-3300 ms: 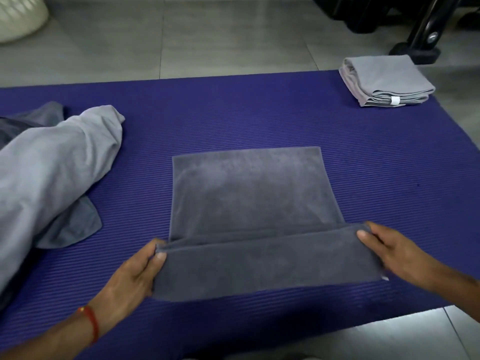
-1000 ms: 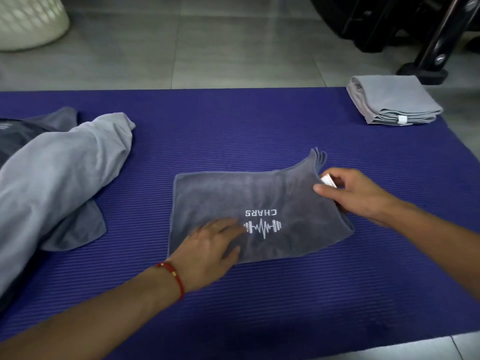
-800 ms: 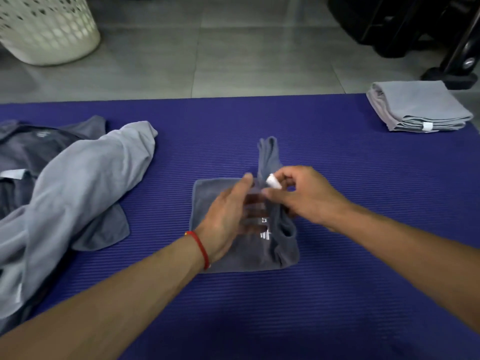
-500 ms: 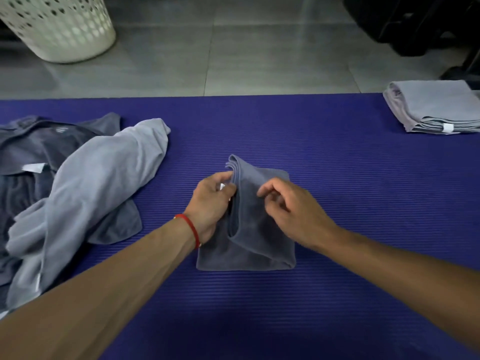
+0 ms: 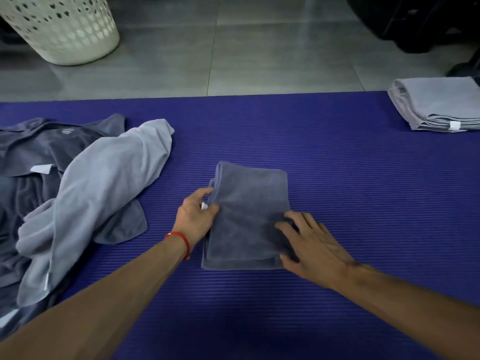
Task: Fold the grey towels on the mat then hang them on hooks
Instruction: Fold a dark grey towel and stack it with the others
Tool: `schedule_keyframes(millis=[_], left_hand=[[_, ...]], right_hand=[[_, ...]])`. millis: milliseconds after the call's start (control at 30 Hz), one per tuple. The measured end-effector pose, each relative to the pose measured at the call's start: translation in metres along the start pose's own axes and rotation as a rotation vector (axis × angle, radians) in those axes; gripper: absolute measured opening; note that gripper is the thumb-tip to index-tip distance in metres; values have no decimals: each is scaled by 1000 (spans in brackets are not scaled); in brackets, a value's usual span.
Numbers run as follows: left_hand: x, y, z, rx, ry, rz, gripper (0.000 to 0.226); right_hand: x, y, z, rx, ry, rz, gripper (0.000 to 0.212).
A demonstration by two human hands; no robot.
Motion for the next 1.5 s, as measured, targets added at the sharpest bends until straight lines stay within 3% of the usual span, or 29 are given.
schedule_keyframes(millis=[133, 200, 333, 467, 600, 667, 900, 1033, 1100, 1167, 1233, 1300, 1333, 1467, 1500], left_hand=[[36, 1, -15, 26, -126, -41, 28], [26, 2, -19, -2, -101, -58, 31], [9, -2, -20, -89, -1, -198, 20], [22, 0, -8, -107, 39, -261, 17], [21, 2, -6, -144, 118, -219, 21], [18, 3, -6, -146, 175, -240, 26], [25, 6, -9, -138, 253, -377, 30], [27, 0, -9, -191, 184, -429, 48], [3, 4, 3, -219, 359, -618, 52], [-33, 33, 39, -180, 782, -807, 41], [-32, 84, 88, 118, 1118, -898, 37], [-3, 121, 111, 356, 1160, -1010, 49], [10, 131, 112, 383, 1135, -1060, 53], [11, 145, 107, 240, 1142, -1127, 27], [12, 148, 106, 220, 1130, -1169, 32]], right_hand=[[7, 15, -5, 62, 27, 66, 68], [10, 15, -7, 45, 5, 43, 62], [13, 9, 2, -48, 5, -52, 32], [17, 17, 12, 0, -37, -58, 27], [-3, -8, -12, -134, -3, -27, 57], [-12, -6, -35, -101, 19, 5, 68], [-29, 42, -76, 236, 13, 37, 74], [-32, 28, -65, 173, 65, -117, 75], [-35, 25, -45, 107, 129, -167, 77], [-33, 30, -23, 86, 123, -197, 73], [-31, 33, -8, 69, 42, -193, 67], [-33, 36, -3, 72, -36, -173, 62], [-34, 37, -3, 78, -57, -167, 61], [-38, 40, -3, 120, -102, -101, 69], [-37, 39, -2, 130, -108, -93, 70]])
Point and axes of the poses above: each hand's wrist, its own z-axis away from the middle knuckle, its own y-axis out of the palm, x = y × z, the point moved 9 cm from there along -z, towards the middle knuckle, and after that the axes turned 11 degrees about z, right-handed, at the moved point
